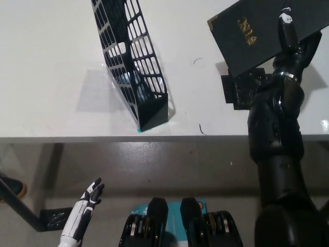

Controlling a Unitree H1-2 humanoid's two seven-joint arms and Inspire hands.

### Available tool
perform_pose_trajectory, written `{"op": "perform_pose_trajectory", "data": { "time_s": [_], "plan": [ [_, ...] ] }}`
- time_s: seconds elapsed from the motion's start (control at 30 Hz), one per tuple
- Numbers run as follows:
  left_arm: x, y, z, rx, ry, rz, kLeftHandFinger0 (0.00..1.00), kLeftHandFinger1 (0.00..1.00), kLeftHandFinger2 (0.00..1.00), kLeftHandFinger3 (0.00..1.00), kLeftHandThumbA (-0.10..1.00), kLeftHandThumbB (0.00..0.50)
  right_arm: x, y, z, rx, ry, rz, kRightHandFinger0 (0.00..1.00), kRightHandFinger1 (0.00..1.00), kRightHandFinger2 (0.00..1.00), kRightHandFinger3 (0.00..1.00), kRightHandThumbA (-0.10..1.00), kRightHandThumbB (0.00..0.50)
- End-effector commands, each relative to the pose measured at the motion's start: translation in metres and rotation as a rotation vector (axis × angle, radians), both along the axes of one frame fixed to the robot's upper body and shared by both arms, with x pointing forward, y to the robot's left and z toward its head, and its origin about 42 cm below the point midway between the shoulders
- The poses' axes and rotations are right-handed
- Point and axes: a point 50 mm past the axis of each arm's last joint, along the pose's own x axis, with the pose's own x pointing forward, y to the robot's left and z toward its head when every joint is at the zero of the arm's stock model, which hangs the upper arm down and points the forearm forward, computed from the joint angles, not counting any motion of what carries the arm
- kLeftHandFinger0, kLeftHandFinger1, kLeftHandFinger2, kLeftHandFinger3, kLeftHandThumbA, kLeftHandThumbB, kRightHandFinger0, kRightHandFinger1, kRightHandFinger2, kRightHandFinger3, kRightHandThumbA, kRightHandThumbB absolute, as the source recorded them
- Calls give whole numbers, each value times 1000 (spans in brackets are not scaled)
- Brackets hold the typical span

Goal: A notebook is kept standing on the table on the right hand side and a black shelf is kept on the left hand side and the robot uses its right hand to grab the notebook and places it in the shelf

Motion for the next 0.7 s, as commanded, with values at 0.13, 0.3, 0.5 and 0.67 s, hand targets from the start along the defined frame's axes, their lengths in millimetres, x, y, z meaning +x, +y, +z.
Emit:
{"op": "perform_pose_trajectory", "data": {
  "time_s": [0.13,0.3,0.5,0.67],
  "plan": [
    [6,-1,14,17,-69,-18,1000,1000,1000,1000,1000,128,-95,89,246,-255,-731,82,0,124,599,758,-100,63],
    [4,1,14,4,-62,-22,1000,1000,1000,1000,1000,99,-82,114,257,-282,-687,116,0,195,679,832,-100,66],
    [8,0,18,12,-64,-23,1000,1000,1000,1000,1000,104,-70,134,268,-373,-628,79,0,252,695,794,-100,72],
    [9,1,18,17,-72,-27,1000,1000,1000,1000,1000,111,-55,147,258,-441,-579,28,0,156,599,766,-100,75]
  ]
}}
